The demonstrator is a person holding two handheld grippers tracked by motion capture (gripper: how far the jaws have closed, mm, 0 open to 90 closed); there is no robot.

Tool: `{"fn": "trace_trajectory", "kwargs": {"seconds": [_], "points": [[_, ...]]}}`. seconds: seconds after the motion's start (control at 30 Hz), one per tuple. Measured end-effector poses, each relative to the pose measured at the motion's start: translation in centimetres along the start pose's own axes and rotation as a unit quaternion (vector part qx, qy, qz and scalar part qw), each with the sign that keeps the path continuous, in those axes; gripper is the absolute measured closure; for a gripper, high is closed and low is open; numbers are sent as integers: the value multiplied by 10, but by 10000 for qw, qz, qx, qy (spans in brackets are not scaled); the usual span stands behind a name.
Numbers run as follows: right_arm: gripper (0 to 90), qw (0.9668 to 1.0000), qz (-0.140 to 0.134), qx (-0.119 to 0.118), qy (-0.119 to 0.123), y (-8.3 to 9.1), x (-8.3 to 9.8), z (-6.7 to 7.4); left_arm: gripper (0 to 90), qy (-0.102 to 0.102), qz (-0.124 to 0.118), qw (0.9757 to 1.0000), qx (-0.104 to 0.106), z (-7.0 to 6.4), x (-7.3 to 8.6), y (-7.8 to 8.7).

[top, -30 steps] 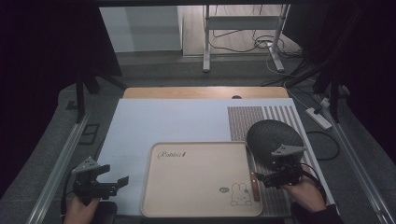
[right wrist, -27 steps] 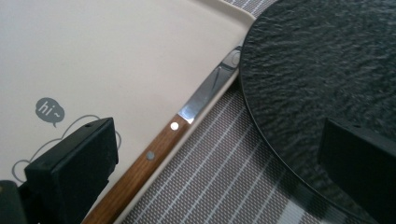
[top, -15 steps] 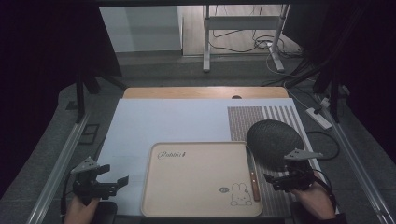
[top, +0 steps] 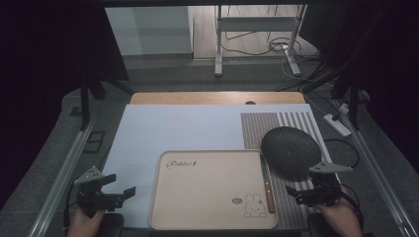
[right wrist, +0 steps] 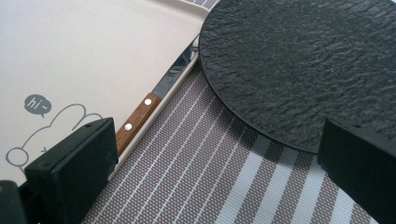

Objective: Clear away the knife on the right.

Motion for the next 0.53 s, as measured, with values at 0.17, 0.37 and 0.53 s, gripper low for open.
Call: {"fn": "trace_trajectory", "kwargs": {"seconds": [0.17, 0.37, 0.53], "points": [[0, 10000, 27, 61, -30, 4, 3, 0, 24, -1, -23, 10000, 10, 0, 0, 0], [0, 9999, 70, 127, -91, 9, 7, 1, 23, 17, -35, 10000, 20, 1, 0, 0], [0, 9997, 103, 154, -136, 11, 10, 1, 22, 42, -28, 10000, 32, 0, 0, 0]]}}
Point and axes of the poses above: each handheld gripper's, and its own axes: y roughly backward along the jaws, x roughly out of its underside, z roughly to its left, the point moved 3 cm from there along -y, roughly forward along the jaws, and after that the axes turned 15 degrees about y, right-handed, at the moved point
